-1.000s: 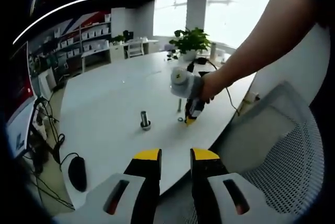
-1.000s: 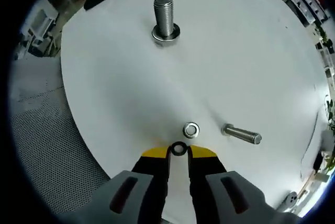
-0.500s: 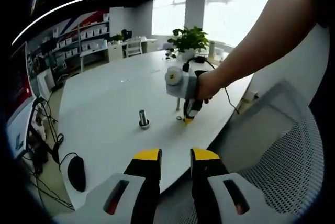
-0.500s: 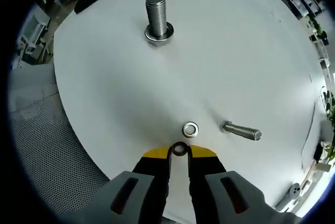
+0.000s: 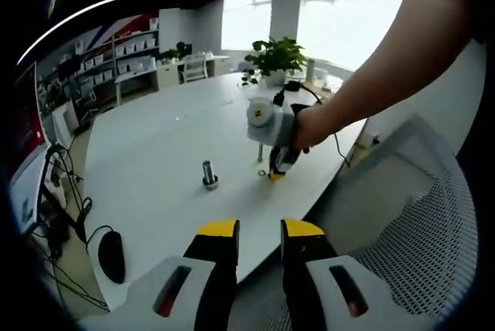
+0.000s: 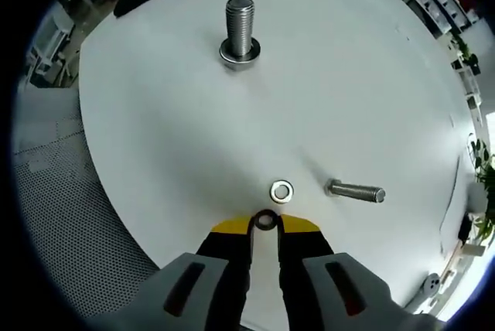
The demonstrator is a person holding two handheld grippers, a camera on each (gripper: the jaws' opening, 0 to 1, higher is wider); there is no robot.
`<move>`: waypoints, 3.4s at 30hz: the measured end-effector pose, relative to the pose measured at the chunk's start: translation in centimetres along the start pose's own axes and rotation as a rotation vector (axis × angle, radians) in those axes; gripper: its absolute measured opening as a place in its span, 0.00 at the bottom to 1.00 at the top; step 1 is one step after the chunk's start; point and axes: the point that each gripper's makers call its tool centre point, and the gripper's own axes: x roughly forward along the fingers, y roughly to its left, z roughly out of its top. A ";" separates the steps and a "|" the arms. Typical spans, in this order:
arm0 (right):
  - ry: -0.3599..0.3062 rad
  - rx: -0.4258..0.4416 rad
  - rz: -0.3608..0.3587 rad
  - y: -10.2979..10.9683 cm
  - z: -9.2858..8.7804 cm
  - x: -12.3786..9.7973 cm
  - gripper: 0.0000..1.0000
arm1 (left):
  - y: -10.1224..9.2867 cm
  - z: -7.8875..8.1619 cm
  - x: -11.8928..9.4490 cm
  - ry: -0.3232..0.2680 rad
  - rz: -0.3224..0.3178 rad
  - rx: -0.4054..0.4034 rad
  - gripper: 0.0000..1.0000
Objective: Place the washer onto the threaded stud by aligning its center hole with the stud, sliding it down to the base, and recovering from edge contact or off-axis alignment until the washer reaches the visible bottom stop.
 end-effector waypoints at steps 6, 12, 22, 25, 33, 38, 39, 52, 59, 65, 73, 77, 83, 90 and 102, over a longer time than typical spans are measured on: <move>-0.030 0.080 0.018 -0.7 0.0 0.7 0.15 | -0.4 -0.4 0.1 0.024 -0.014 0.004 0.19; -0.046 0.121 0.018 -0.4 0.0 0.7 0.14 | -0.2 -0.3 0.0 0.018 -0.006 -0.007 0.19; -0.062 0.157 0.025 0.2 0.3 0.0 0.13 | -0.1 -0.3 0.1 0.021 0.003 -0.011 0.19; -0.065 0.158 0.031 0.5 0.4 -0.1 0.13 | 0.0 -0.3 0.0 0.016 0.008 -0.011 0.19; -0.098 0.149 0.038 0.5 1.2 -0.8 0.13 | 0.1 -0.2 0.0 0.014 0.014 -0.011 0.19; -0.127 0.173 0.038 -0.6 1.2 -1.2 0.13 | 0.2 -0.3 0.0 0.015 0.015 -0.009 0.19; -0.143 0.189 0.038 -1.0 1.3 -1.5 0.13 | 0.2 -0.3 0.0 0.014 0.016 -0.010 0.19; -0.235 0.269 0.019 -4.3 2.0 -4.1 0.14 | 0.4 -0.1 -0.1 0.008 0.024 -0.009 0.19; -0.252 0.247 -0.009 -4.8 2.4 -5.3 0.14 | 0.5 0.0 -0.2 0.007 0.030 -0.011 0.19; -0.246 0.208 -0.022 -5.9 2.4 -4.9 0.14 | 0.4 0.1 -0.2 0.008 0.029 -0.010 0.19; -0.236 0.177 -0.038 -6.8 2.5 -4.5 0.14 | 0.5 0.0 -0.2 0.013 0.030 -0.011 0.19; -0.247 0.169 -0.043 -6.8 2.7 -4.7 0.14 | 0.5 -0.1 -0.2 0.014 0.031 -0.013 0.19; -0.242 0.158 -0.044 -6.9 2.9 -4.3 0.14 | 0.5 -0.1 -0.2 0.015 0.032 -0.013 0.19; -0.243 0.153 -0.043 -6.5 3.1 -4.6 0.14 | 0.6 -0.1 -0.2 0.015 0.033 -0.013 0.19; -0.216 0.155 -0.032 -7.2 3.3 -3.3 0.14 | 0.5 -0.3 -0.1 0.024 0.031 -0.014 0.19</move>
